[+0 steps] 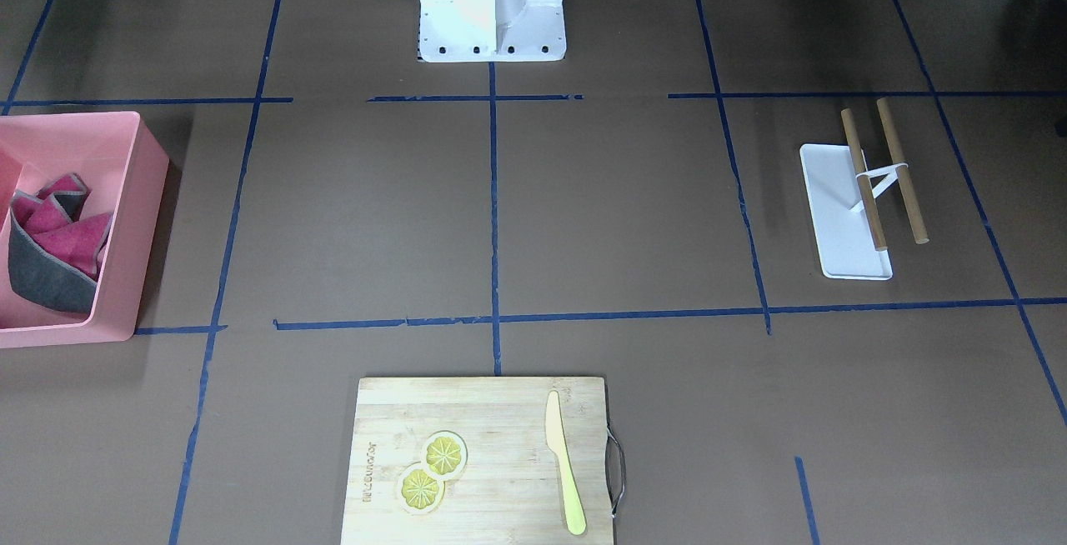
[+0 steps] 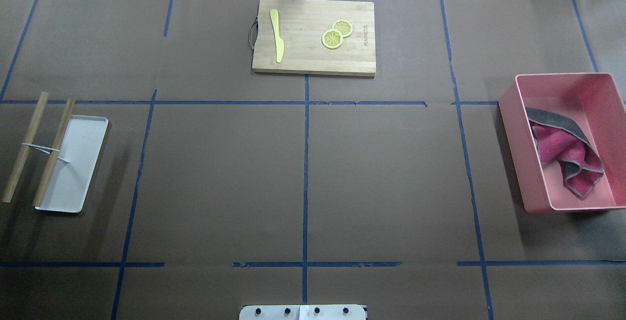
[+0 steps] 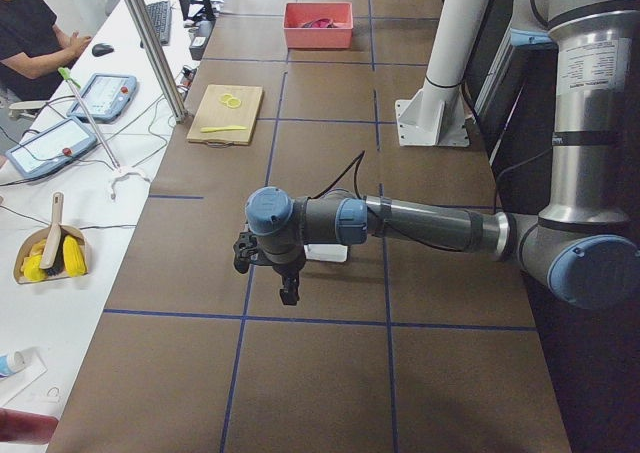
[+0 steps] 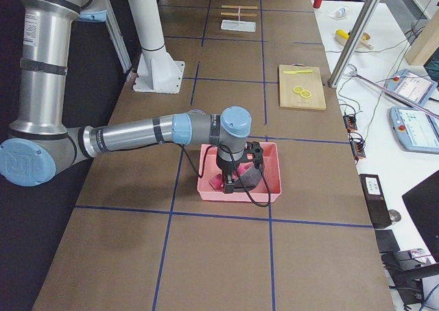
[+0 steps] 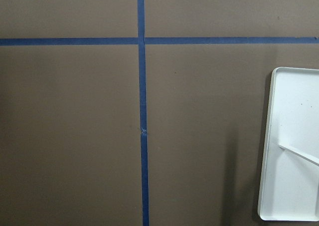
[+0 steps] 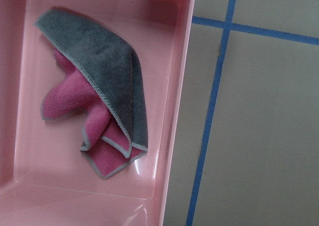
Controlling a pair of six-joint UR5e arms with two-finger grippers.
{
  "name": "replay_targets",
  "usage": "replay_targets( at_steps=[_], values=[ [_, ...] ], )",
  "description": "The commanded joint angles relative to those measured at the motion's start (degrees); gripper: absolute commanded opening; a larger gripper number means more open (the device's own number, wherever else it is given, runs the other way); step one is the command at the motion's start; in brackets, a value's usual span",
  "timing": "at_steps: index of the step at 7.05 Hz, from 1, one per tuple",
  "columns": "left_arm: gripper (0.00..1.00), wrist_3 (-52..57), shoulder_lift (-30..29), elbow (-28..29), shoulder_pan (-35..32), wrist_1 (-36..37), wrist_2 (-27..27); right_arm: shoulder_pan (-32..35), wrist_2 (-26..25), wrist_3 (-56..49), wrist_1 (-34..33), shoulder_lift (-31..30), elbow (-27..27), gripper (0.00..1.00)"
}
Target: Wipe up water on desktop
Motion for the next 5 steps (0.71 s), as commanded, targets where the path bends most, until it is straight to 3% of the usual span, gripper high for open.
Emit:
replay_targets(
  at_steps=[1,5],
  values=[
    [1.00,0.0,0.1,0.0,0.0,0.0,0.0,0.0,0.1,4.7,0.0,0.2,0.2,1.00],
    [1.00,0.0,0.0,-0.4,0.0,0.2,0.1,0.0,0.1,4.9,0.0,0.2,0.2,1.00]
  ],
)
